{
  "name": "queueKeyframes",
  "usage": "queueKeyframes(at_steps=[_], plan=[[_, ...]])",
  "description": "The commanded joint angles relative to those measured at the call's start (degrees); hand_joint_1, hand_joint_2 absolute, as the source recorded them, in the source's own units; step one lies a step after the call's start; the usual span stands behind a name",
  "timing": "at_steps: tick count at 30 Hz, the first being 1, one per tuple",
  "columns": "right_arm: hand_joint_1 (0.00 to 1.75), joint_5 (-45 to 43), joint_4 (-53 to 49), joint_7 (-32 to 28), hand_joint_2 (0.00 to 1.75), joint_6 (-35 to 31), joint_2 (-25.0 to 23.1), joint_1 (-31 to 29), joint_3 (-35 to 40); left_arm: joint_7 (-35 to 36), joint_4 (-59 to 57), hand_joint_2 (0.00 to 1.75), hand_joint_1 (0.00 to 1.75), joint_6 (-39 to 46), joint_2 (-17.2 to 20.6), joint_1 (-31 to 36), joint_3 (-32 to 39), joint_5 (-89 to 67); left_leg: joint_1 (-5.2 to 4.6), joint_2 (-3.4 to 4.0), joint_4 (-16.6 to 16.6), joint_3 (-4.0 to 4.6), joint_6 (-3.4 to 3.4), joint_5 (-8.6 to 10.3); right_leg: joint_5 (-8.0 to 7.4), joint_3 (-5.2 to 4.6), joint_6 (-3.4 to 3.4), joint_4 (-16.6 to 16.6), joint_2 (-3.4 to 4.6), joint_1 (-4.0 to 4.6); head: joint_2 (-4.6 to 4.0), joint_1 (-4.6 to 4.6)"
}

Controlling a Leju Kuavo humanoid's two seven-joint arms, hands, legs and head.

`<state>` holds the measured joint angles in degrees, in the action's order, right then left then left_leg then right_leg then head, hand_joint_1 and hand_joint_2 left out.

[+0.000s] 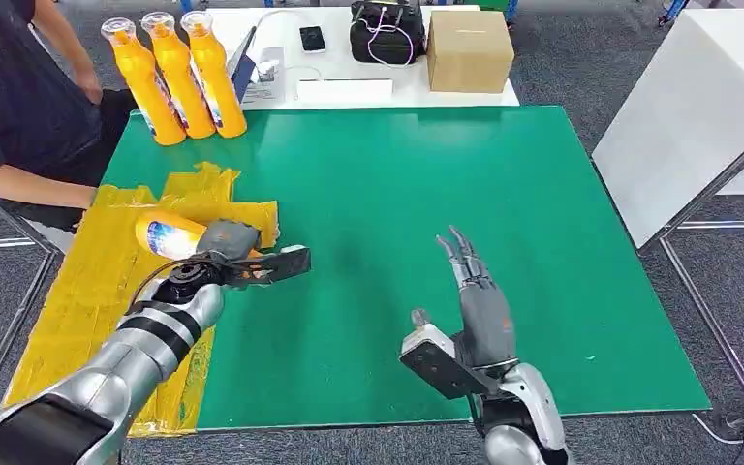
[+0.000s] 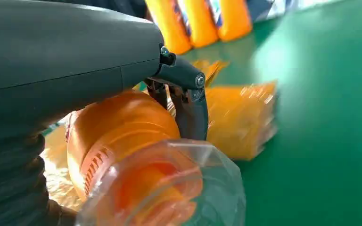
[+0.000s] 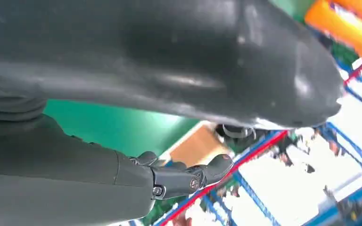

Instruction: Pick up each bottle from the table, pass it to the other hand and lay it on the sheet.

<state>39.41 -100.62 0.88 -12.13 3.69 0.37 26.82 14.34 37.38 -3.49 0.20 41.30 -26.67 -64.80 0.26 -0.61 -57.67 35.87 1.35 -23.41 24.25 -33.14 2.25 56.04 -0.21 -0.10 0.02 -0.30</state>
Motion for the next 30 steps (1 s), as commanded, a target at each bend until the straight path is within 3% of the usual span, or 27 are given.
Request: queueKeyframes(at_steps=[1, 11, 12, 13, 22, 25, 30], plan=[[0.0, 0.01, -7.61, -1.73, 0.0, -1.77, 1.85, 4.52, -5.76, -0.76, -6.14, 1.75, 1.75, -2.11, -0.69, 0.7, -0.67, -2.2, -0.01, -0.04, 0.02, -0.18, -0.03, -0.07, 0.09, 0.21, -0.01, -0.03, -0.06, -0.01, 0.0, 0.02], [0.0, 0.31, -7.28, -2.83, 0.0, -2.57, 1.41, 5.6, -7.01, -2.96, -5.39, 1.75, 1.75, -3.57, -1.93, -0.41, -0.05, -1.48, -0.01, 0.01, 0.03, -0.13, -0.02, -0.03, 0.02, 0.16, -0.01, -0.06, 0.02, -0.01, 0.0, 0.02], [0.0, 0.58, -7.38, -2.75, 0.0, -2.3, 1.55, 5.8, -7.07, -3.43, -5.26, 1.75, 0.07, -4.58, -2.17, -0.49, 0.37, -0.85, 0.0, 0.02, 0.02, -0.23, -0.04, -0.07, 0.05, 0.27, -0.02, -0.06, 0.03, 0.01, 0.0, 0.02], [0.0, 0.57, -7.66, -2.75, 0.0, -2.37, 1.59, 5.74, -7.17, -5.02, -4.43, 0.0, 0.0, -4.72, -2.53, -0.94, 1.57, 0.96, -0.02, 0.01, 0.03, -0.19, -0.03, -0.05, 0.05, 0.22, -0.01, -0.04, 0.01, -0.02, 0.0, 0.0], [0.0, -0.33, -7.76, -3.54, 0.0, -3.55, 1.94, 6.96, -8.83, -9.85, -2.07, 0.0, 0.0, -6.67, -3.24, -1.43, 3.25, 6.88, -0.01, 0.01, 0.04, -0.29, -0.03, -0.05, 0.04, 0.33, -0.01, -0.07, 0.01, 0.0, 0.0, 0.0], [0.0, -1.16, -9.6, -3.99, 0.0, -3.82, 1.83, 8.72, -11.08, -13.57, 7.87, 0.0, 0.0, -6.66, -2.39, -5.15, 4.24, 13.23, -0.02, -0.08, 0.02, -0.22, -0.02, -0.04, 0.06, 0.26, 0.0, -0.04, -0.07, -0.01, 0.0, 0.02], [0.0, -1.09, -10.52, -3.97, 0.0, -2.73, 1.52, 9.72, -12.68, -11.41, 17.88, 0.0, 0.0, -8.29, -0.54, -8.03, 1.99, 17.11, -0.01, 0.05, -0.04, -0.26, -0.04, -0.14, 0.11, 0.29, -0.01, 0.0, 0.04, 0.0, 0.0, 0.0]])
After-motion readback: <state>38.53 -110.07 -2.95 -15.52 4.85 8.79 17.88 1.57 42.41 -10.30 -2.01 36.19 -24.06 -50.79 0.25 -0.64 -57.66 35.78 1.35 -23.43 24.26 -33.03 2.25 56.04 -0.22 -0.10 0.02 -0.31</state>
